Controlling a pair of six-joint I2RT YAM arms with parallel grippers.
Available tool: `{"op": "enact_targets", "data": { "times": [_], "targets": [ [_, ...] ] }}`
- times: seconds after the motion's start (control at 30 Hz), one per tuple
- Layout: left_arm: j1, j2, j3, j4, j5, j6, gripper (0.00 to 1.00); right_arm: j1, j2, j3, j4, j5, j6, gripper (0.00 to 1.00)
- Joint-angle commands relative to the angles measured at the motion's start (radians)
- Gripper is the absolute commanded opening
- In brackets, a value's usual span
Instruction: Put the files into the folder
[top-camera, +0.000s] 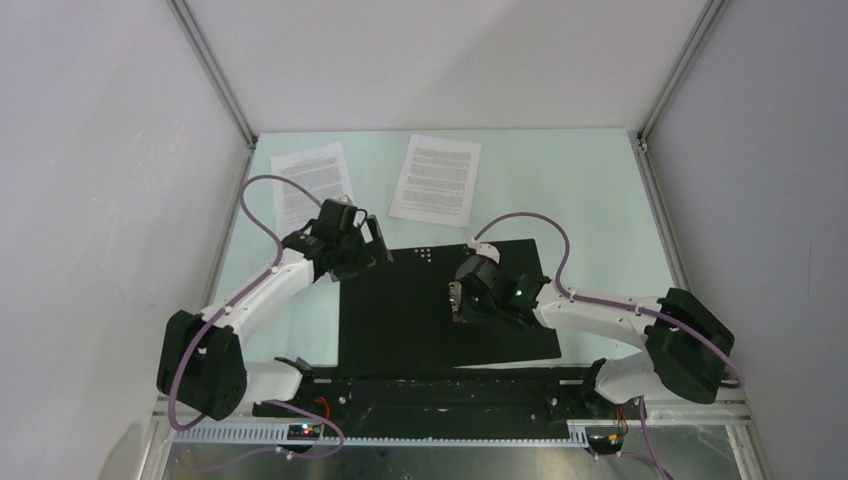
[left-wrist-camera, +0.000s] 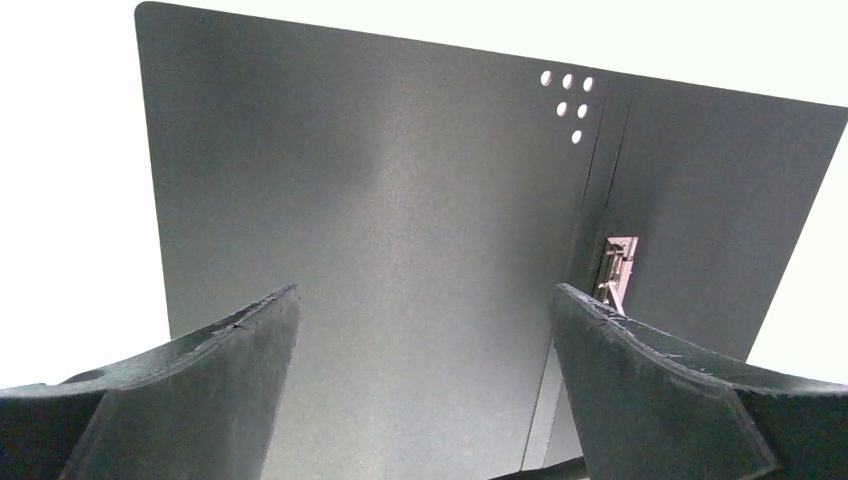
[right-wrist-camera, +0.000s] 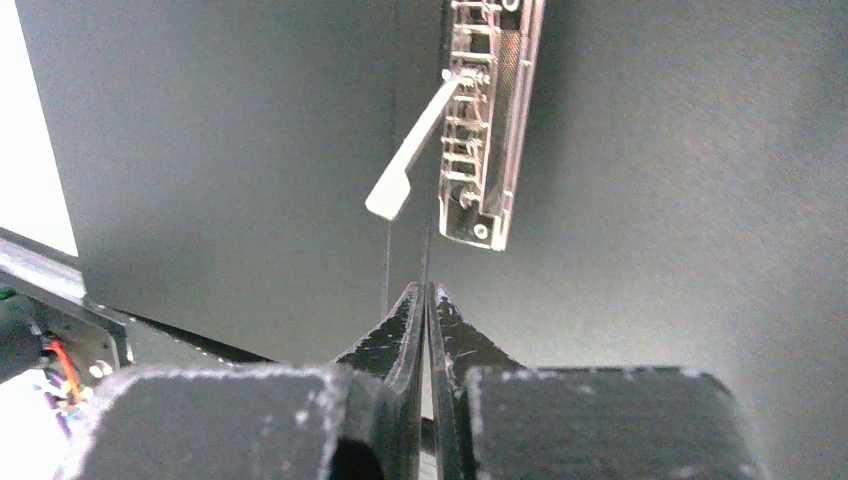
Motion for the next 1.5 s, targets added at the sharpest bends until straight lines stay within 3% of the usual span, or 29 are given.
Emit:
{"op": "enact_targets", "data": {
  "times": [0.0, 0.23, 0.43, 0.77, 1.0, 1.2, 1.47],
  "targets": [
    [0.002, -0.043, 0.042, -0.027, -0.027, 0.034, 1.0, -0.057, 0.04, -0.017, 0.202, -0.122, 0.013, 0.07],
    [0.019, -0.061, 0.077, -0.067, -0.033, 0.055, 1.0, -0.189, 0.161, -0.019, 0.42, -0.307, 0.059, 0.07],
    [0.032, -0.07, 0.102, -0.092, -0.034, 0.072, 1.0, -0.264, 0.235, -0.006, 0.516, -0.36, 0.112, 0.08],
    [0.034, -0.052, 0.149, -0.1, -0.007, 0.097, 1.0, -0.319, 0.34, 0.096, 0.485, -0.326, 0.091, 0.09],
    [0.046, -0.026, 0.204, -0.104, 0.02, 0.119, 1.0, -0.322, 0.327, 0.184, 0.409, -0.315, 0.044, 0.14],
    [0.088, 0.06, 0.324, -0.102, 0.017, 0.135, 1.0, -0.333, 0.278, 0.286, 0.278, -0.285, -0.011, 0.26],
    [0.092, 0.346, 0.575, -0.083, 0.036, 0.233, 1.0, -0.455, 0.362, 0.443, 0.186, -0.299, -0.059, 0.6]
  ]
}}
